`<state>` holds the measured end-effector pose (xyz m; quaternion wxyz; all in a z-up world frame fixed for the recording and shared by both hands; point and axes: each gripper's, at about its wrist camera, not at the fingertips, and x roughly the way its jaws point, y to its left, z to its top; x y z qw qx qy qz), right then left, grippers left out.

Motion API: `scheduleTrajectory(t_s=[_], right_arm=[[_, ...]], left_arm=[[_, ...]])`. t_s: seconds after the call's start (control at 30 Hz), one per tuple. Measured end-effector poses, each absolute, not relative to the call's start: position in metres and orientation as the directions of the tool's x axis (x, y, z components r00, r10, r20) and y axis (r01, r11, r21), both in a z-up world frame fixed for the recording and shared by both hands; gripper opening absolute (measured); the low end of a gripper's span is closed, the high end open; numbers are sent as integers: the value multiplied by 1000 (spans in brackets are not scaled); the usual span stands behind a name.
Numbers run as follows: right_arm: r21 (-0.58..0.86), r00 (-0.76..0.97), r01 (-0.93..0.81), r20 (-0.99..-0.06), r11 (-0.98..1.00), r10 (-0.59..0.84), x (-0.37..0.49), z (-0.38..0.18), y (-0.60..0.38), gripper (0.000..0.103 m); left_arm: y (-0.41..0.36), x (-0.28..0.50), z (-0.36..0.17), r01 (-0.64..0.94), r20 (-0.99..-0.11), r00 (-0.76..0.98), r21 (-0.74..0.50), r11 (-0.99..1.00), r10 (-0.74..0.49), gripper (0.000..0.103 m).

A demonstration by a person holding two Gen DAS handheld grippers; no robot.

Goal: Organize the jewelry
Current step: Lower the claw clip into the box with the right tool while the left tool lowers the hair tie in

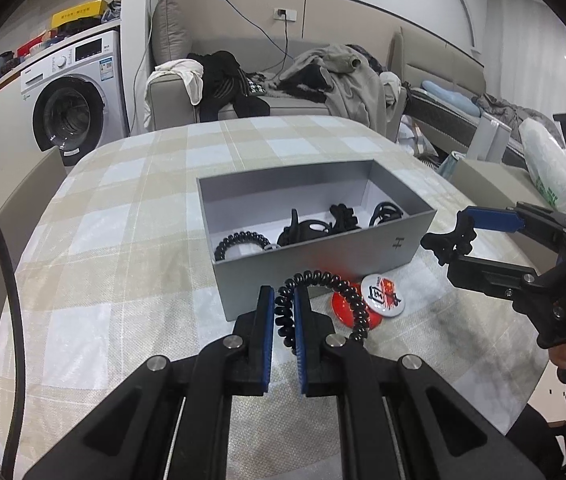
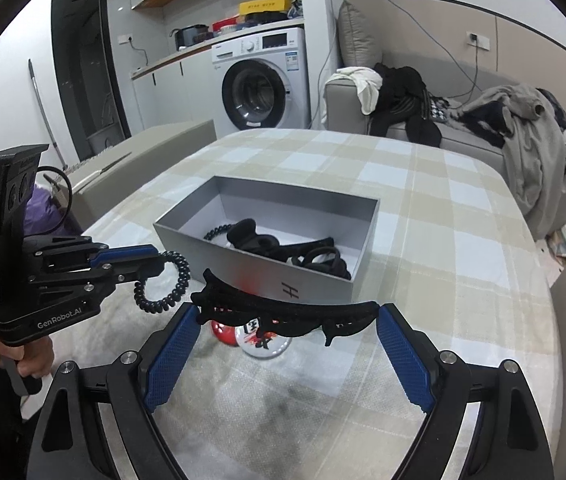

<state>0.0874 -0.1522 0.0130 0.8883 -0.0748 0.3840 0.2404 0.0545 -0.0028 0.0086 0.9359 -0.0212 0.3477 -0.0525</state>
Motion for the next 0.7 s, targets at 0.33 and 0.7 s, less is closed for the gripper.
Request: scheduleTrajectory(t_s=[0.33,0.7], right_arm=[[94,622,-462,-674,882,398,93,23,-157,90],[110,646,-470,-633,876,426,103,30,-148,90]], left_arm=[[5,55,23,52,-605,790,-91,994,-97,5],[10,66,28,35,-581,809,-100,994,-87,5]])
